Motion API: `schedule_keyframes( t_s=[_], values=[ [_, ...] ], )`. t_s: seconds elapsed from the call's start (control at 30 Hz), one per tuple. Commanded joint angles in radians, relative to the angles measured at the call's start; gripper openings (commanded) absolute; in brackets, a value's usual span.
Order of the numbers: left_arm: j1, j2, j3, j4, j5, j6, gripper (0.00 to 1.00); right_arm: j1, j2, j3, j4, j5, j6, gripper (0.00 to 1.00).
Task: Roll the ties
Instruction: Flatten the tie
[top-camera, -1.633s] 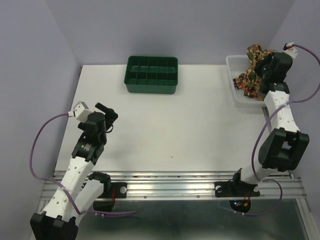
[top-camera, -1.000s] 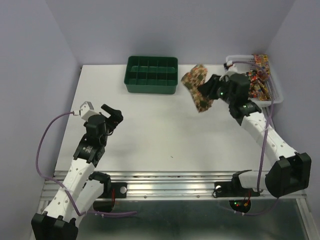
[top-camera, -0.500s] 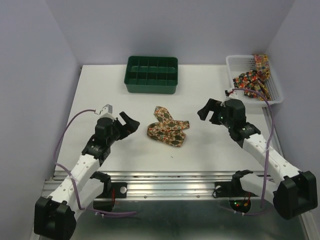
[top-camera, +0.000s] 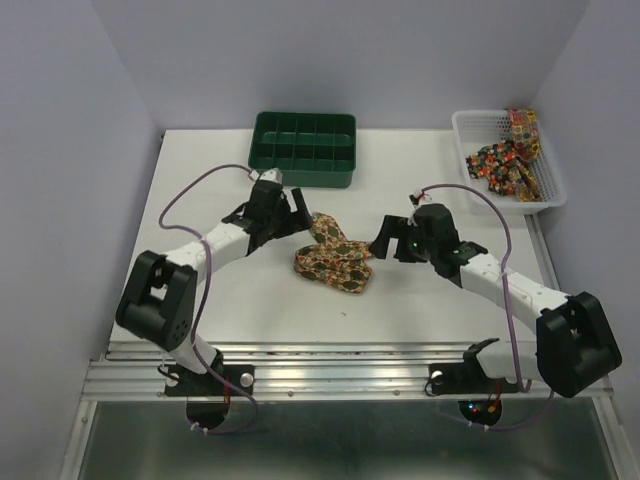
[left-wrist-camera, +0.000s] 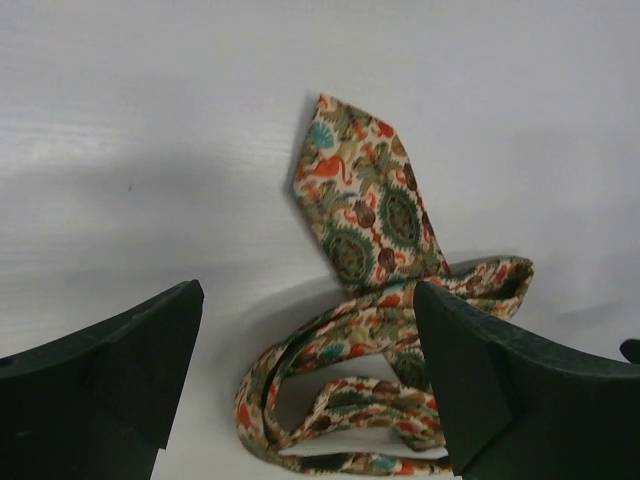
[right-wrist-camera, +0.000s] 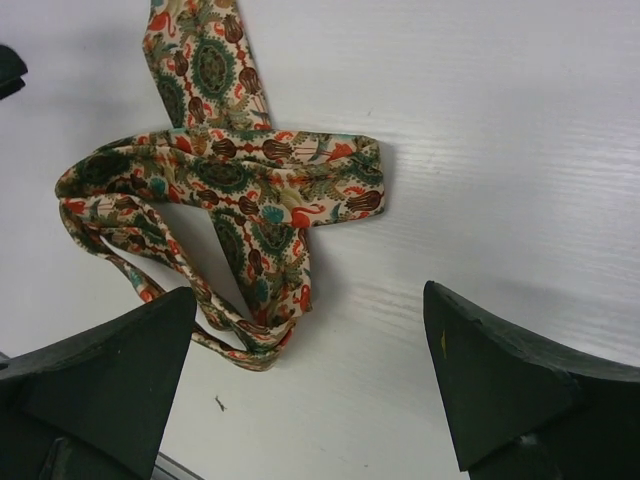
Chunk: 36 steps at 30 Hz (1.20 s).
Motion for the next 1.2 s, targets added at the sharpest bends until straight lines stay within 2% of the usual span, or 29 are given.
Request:
schedule_keyframes(
  t_s=[0.0, 0.07, 0.2, 0.33, 0.57, 0.67, 0.7, 0.77, 0.8, 0.87, 0.9, 0.97, 1.0, 1.17],
  values=[
    [-0.074, 0.156, 0.252, -0.136, -0.148, 0.103, 0.99, 0.001, 0.005, 0.033, 0.040, 0.053, 0.022, 1.00],
    [-0.108, 0.281, 0.398, -0.272, -0.242, 0.104, 0.99, 0.001, -0.006, 0.024, 0.038, 0.083, 0.036, 1.00],
    [-0.142, 0.416, 0.519, -0.380, -0.302, 0.062, 0.99, 0.001, -0.038, 0.011, 0.020, 0.148, 0.039, 1.00],
    [-0.162, 0.478, 0.566, -0.429, -0.337, 0.028, 0.99, 0.001, -0.076, -0.004, 0.017, 0.177, 0.036, 1.00],
    [-0.215, 0.552, 0.592, -0.461, -0.317, -0.006, 0.98, 0.001, -0.104, -0.019, 0.014, 0.228, 0.050, 1.00],
    [-0.218, 0.568, 0.570, -0.440, -0.288, -0.026, 0.84, 0.002, -0.105, -0.019, 0.011, 0.248, 0.056, 1.00],
    [-0.218, 0.577, 0.567, -0.426, -0.284, -0.032, 0.76, 0.001, -0.108, -0.023, 0.012, 0.251, 0.059, 1.00],
    [-0.218, 0.594, 0.563, -0.409, -0.262, -0.037, 0.71, 0.002, -0.110, -0.024, 0.014, 0.251, 0.059, 1.00],
    [-0.218, 0.600, 0.566, -0.404, -0.258, -0.038, 0.62, 0.002, -0.112, -0.024, 0.012, 0.252, 0.060, 1.00],
    [-0.218, 0.610, 0.572, -0.392, -0.250, -0.041, 0.56, -0.001, -0.113, -0.026, 0.008, 0.251, 0.060, 1.00],
    [-0.217, 0.620, 0.575, -0.382, -0.248, -0.043, 0.45, 0.001, -0.119, -0.026, 0.008, 0.248, 0.059, 1.00],
    [-0.217, 0.624, 0.581, -0.372, -0.247, -0.041, 0.32, 0.001, -0.125, -0.027, 0.012, 0.240, 0.059, 1.00],
    [-0.217, 0.626, 0.587, -0.371, -0.250, -0.035, 0.00, 0.001, -0.130, -0.033, 0.020, 0.236, 0.059, 1.00],
    [-0.218, 0.540, 0.629, -0.342, -0.333, 0.020, 0.00, 0.001, -0.155, -0.072, 0.130, 0.061, 0.059, 1.00]
  ],
)
